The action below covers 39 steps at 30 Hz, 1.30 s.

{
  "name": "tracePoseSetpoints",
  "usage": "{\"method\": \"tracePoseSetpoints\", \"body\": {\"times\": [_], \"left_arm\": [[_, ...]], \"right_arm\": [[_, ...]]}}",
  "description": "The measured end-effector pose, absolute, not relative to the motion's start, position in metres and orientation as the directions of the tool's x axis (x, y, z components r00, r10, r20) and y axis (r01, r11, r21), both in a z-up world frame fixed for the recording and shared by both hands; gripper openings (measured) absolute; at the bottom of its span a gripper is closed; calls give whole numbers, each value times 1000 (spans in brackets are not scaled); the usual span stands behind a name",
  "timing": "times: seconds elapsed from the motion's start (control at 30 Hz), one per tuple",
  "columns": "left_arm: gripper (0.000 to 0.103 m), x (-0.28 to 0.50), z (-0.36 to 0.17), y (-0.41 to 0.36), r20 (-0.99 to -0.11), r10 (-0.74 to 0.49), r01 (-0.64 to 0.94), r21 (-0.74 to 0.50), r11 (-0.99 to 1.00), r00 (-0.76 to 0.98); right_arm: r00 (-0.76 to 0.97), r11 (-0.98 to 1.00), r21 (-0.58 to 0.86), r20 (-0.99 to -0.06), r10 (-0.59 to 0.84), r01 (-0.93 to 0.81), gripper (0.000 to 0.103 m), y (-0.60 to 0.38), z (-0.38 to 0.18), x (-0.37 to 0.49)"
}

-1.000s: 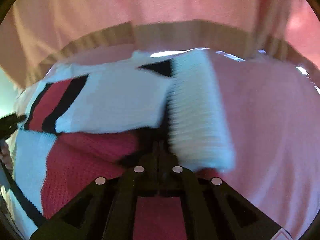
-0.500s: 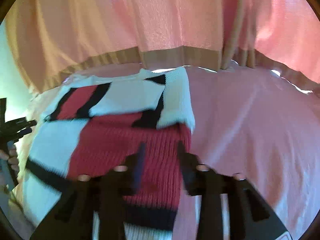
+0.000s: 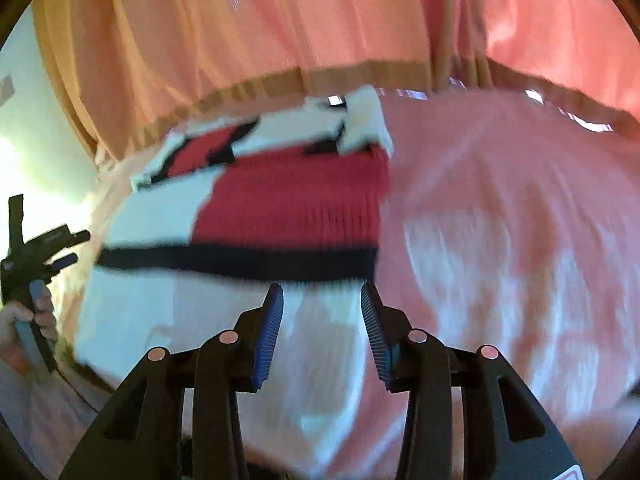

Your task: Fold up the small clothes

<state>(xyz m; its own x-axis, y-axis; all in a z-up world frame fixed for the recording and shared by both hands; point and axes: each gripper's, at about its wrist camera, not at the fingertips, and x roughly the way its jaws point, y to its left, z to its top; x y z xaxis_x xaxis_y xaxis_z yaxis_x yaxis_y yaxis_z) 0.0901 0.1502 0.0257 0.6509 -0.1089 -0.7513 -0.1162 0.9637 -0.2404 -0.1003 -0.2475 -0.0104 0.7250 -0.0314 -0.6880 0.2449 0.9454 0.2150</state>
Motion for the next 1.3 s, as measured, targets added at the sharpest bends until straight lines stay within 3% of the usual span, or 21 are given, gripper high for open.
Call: {"method": "tracePoseSetpoints", "body": {"times": [0.2,0.4,0.53,0.63,0.67,0.7,0.77,0.83,0.93,1.03,1.1,1.17,1.3], "left_arm": [[61,156,48,102,-722,-144,-49,-239,970,677],[61,245,24,96,-755,-106,-174,-282,943,647],[58,284,-5,101,-795,-47,-225,-227,948,605],[52,295,-23,104,-821,-51,-238,-224,945,569],[45,295,-22,103,-810,-35,-231,-208,950,585],[38,295,-21,100,-803,-28,-217,-194,957,595],[29,297,-19,96,-794,-28,-197,-186,963,608],[26,297,-18,95,-788,-25,-197,-185,963,615],[26,300,-19,99,-793,-23,-204,-184,962,609],[26,300,-20,99,-792,-16,-202,-175,963,610],[27,300,-19,96,-793,-10,-201,-166,965,609],[27,299,-20,95,-793,1,-202,-153,967,609],[27,298,-10,96,-786,-15,-212,-184,960,618]], "right_arm": [[771,971,195,-636,17,139,49,-266,21,13],[764,996,58,-645,-18,73,54,-262,10,114],[734,984,34,-671,-106,174,56,-298,-11,162],[676,963,46,-721,-152,265,57,-328,-36,184],[661,960,62,-737,-141,275,57,-333,-43,189],[651,958,83,-749,-122,275,54,-336,-50,192],[676,967,127,-734,-59,222,3,-330,-50,194],[734,969,178,-679,-7,174,5,-321,-29,186],[825,982,131,-564,-39,137,5,-314,4,162],[664,974,78,-743,-86,213,5,-341,-50,182],[691,966,82,-713,-116,247,8,-343,-46,168],[735,956,103,-664,-139,274,17,-333,-26,155],[790,980,164,-613,9,116,12,-267,-2,155]]}}
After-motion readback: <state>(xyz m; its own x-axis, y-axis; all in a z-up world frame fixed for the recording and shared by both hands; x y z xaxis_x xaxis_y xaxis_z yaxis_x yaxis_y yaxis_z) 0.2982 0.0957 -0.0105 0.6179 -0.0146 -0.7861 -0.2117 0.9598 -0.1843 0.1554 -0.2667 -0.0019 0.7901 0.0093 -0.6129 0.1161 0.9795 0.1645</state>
